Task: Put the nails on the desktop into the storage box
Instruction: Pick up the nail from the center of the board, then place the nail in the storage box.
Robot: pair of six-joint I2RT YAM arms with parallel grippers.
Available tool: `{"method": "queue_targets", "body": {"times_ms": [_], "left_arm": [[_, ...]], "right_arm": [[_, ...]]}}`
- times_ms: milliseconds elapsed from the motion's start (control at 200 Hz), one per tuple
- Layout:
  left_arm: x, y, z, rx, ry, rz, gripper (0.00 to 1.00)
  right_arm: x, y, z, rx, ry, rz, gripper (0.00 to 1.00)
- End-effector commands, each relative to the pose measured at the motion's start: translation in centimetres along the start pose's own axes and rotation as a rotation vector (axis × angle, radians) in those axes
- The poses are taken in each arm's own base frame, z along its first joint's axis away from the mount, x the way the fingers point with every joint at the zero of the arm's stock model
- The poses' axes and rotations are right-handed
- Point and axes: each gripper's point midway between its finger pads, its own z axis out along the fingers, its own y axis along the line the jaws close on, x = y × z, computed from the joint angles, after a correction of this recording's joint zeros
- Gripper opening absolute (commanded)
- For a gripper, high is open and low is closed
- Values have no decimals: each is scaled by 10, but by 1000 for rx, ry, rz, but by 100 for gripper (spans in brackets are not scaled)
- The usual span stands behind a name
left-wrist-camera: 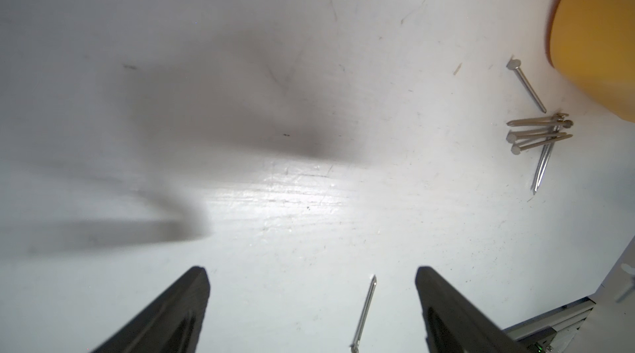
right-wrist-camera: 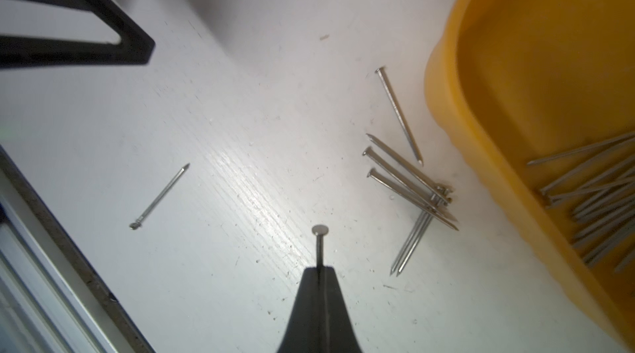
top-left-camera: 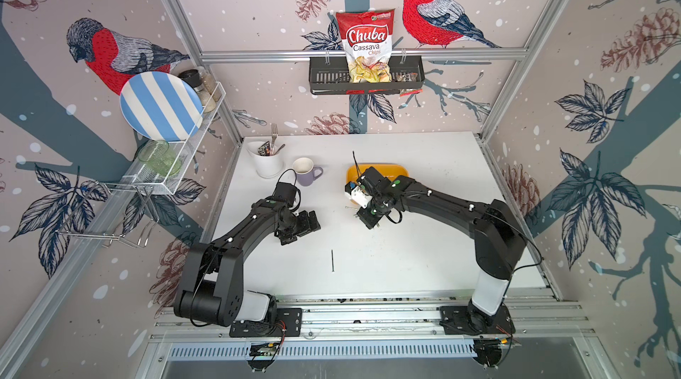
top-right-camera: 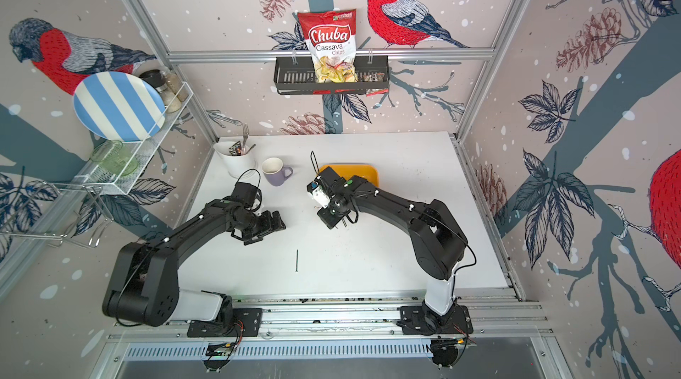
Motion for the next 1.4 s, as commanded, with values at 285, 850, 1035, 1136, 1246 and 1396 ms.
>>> {"method": "queue_targets", "body": {"times_ms": [285,850,1035,1136,1246,1396], "left_arm": [[-5,-16,-5,35,-42,68,95],[23,-42,16,17,23,186,82],[39,-45,28,3,66,206,71],[50,-46,34,-7,85,214,65],[62,-44,40,-38,109,225,64],[79,-44,44,-89,123,254,63]], "right_arm": [[-45,-132,-39,219,-120,489,0],[-4,-208,39,327,-26,768,0],[-1,-208,38,319,-20,782,15],[-6,-205,26,317,-46,776,28],[-17,-198,8,310,-88,761,35],[-28,-185,-13,298,-140,735,38]]}}
